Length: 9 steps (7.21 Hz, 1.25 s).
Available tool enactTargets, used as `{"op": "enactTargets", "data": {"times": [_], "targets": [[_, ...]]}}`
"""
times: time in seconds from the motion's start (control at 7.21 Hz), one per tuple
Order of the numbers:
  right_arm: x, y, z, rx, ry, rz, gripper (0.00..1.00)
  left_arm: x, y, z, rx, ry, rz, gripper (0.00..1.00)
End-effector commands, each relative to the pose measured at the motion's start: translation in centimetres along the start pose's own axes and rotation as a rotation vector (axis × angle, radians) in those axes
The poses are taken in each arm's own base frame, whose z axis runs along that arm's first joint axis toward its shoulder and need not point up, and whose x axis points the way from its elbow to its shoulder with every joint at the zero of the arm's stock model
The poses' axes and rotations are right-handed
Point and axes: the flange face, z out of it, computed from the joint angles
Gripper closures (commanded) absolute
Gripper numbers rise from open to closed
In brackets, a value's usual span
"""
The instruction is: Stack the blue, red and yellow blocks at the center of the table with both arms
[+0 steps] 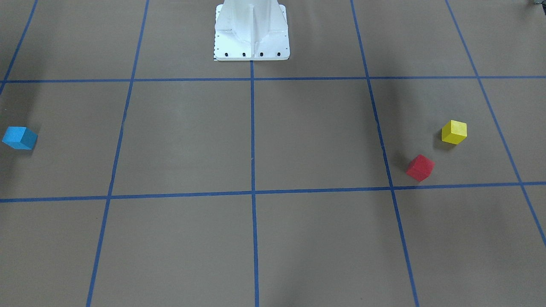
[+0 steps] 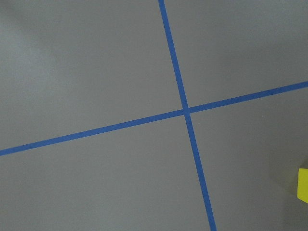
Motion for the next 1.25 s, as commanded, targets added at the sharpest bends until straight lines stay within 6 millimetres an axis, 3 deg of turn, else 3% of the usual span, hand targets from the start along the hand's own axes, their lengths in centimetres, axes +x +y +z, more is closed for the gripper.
{"op": "enactTargets", "data": {"times": [0.0, 0.14, 0.42, 0.56, 0.69, 0.97, 1.11], "targets": [[-1.0, -0.8, -1.3, 0.027, 0.005, -0.02, 0.0, 1.1, -0.9, -1.4, 0.027, -0.005, 0.019, 0.0], [-1.8, -2.7, -2.7, 0.056, 0.01, -0.043, 0.0, 1.8, -1.2, -2.1, 0.048, -0.008, 0.041, 0.0], [-3.6, -3.6, -4.5, 0.138, 0.021, -0.117, 0.0, 2.7, -2.4, -3.3, 0.139, -0.034, 0.129, 0.0], [-4.3, -3.7, -4.0, 0.152, 0.002, -0.144, 0.0, 3.2, -3.0, -4.0, 0.212, -0.046, 0.186, 0.0], [-5.8, -4.0, -3.6, 0.151, -0.074, -0.112, 0.0, 5.5, -5.7, -4.3, 0.228, -0.022, 0.159, 0.0], [-10.2, -3.9, -2.9, 0.134, -0.117, 0.048, 0.0, 6.7, -6.2, -3.5, 0.222, -0.005, 0.124, 0.0], [-11.7, -2.3, -0.8, 0.167, -0.132, 0.097, 0.01, 6.7, -6.2, -3.5, 0.225, -0.005, 0.126, 0.0]]}}
